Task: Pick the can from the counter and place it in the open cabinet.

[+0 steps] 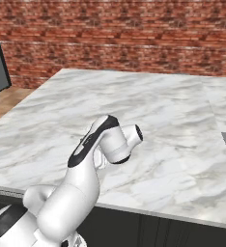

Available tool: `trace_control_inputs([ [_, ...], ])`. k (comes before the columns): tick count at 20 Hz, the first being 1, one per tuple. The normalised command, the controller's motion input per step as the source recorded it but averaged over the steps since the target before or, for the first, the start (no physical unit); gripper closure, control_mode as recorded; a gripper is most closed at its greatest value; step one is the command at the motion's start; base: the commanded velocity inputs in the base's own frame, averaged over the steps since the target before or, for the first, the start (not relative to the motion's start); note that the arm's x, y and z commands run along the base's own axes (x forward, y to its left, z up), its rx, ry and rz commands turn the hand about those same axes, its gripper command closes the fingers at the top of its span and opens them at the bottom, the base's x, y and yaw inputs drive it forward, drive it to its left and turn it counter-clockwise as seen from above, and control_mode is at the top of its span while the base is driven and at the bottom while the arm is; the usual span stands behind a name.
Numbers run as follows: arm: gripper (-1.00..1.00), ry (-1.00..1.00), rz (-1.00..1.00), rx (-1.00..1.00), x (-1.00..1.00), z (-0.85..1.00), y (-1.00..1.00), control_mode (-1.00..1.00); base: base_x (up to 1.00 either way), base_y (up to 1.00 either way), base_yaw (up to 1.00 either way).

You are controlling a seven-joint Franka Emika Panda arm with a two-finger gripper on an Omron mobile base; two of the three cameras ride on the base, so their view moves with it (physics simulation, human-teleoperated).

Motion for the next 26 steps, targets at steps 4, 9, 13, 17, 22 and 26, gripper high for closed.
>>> trace_control_inputs([
  [4, -1.00, 0.13, 0.00, 0.03, 0.05, -0.26, 0.00, -1.00, 0.00, 0.00, 0.00],
  [9, -1.00, 0.15, 0.00, 0.04, 0.00, -0.25, 0.00, -1.00, 0.00, 0.00, 0.00],
  [13, -1.00, 0.15, 0.00, 0.04, 0.03, -0.21, 0.00, -1.00, 0.00, 0.00, 0.00],
  [17, -1.00, 0.14, 0.00, 0.04, 0.09, -0.18, 0.00, -1.00, 0.00, 0.00, 0.00],
  [22, -1.00, 0.17, 0.00, 0.04, 0.08, -0.14, 0.00, -1.00, 0.00, 0.00, 0.00],
  [26, -1.00, 0.18, 0.00, 0.03, 0.11, -0.14, 0.00, -1.00, 0.00, 0.00, 0.00],
])
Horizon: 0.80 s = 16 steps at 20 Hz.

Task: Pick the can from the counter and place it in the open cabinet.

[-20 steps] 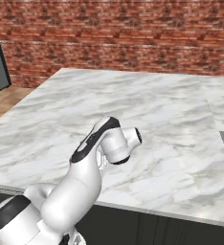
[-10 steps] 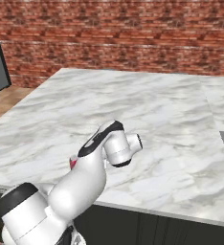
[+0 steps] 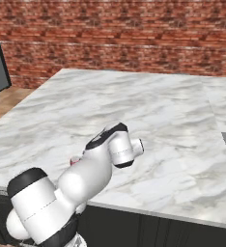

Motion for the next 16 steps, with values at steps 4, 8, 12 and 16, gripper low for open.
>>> trace_control_inputs([
  [4, -1.00, 0.08, 0.00, 0.03, 0.21, -0.20, 0.00, -1.00, 0.00, 0.00, 0.00],
  [8, -1.00, 0.00, 0.00, 0.02, 0.23, -0.20, 0.00, -1.00, 0.00, 0.00, 0.00],
  [12, -1.00, 0.00, 0.00, 0.00, 0.23, -0.21, 0.00, -1.00, 0.00, 0.00, 0.00],
  [16, -1.00, 0.00, 0.00, 0.00, 0.20, -0.23, 0.00, -1.00, 0.00, 0.00, 0.00],
])
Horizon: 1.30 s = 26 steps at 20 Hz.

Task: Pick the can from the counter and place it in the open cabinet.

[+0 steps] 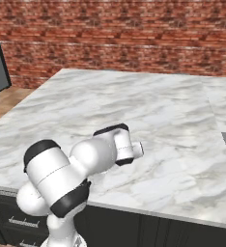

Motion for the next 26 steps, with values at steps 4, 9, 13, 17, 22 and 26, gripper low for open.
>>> trace_control_inputs([
  [4, -1.00, 0.00, 0.00, 0.00, 0.19, -0.21, 0.01, -1.00, 0.00, 0.00, 0.00],
  [9, -1.00, 0.00, 0.00, 0.00, 0.16, -0.19, 0.06, -1.00, 0.00, 0.00, 0.00],
  [13, -1.00, 0.00, 0.00, 0.00, 0.14, -0.16, 0.09, -1.00, 0.00, 0.00, 0.00],
  [17, -1.00, 0.01, 0.00, 0.00, 0.01, -0.08, 0.11, -1.00, 0.00, 0.00, 0.00],
  [22, -1.00, 0.03, 0.00, 0.00, 0.00, -0.09, 0.13, -1.00, 0.00, 0.00, 0.00],
  [26, -1.00, 0.04, 0.00, 0.00, 0.00, -0.10, 0.13, -1.00, 0.00, 0.00, 0.00],
])
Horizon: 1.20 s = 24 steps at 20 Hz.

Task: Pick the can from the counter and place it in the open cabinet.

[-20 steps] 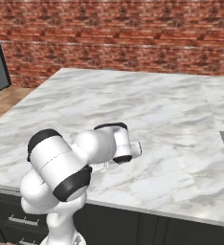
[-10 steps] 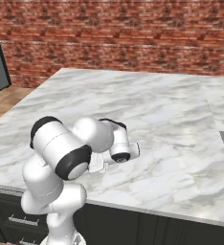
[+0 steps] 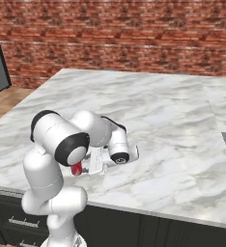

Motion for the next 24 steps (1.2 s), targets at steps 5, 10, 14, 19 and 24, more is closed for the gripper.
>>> trace_control_inputs([
  [5, -1.00, 0.04, 0.00, 0.00, 0.00, -0.08, 0.15, -1.00, 0.00, 0.00, 0.00],
  [10, -1.00, 0.05, 0.00, 0.00, 0.03, -0.05, 0.14, -1.00, 0.00, 0.00, 0.00],
  [14, -1.00, 0.07, 0.00, 0.00, 0.00, -0.02, 0.11, -1.00, 0.00, 0.00, 0.00],
  [19, -1.00, 0.06, 0.00, 0.00, 0.00, -0.06, 0.15, -1.00, 0.00, 0.00, 0.00],
  [24, -1.00, 0.02, 0.00, 0.00, 0.00, -0.09, 0.17, -1.00, 0.00, 0.00, 0.00],
])
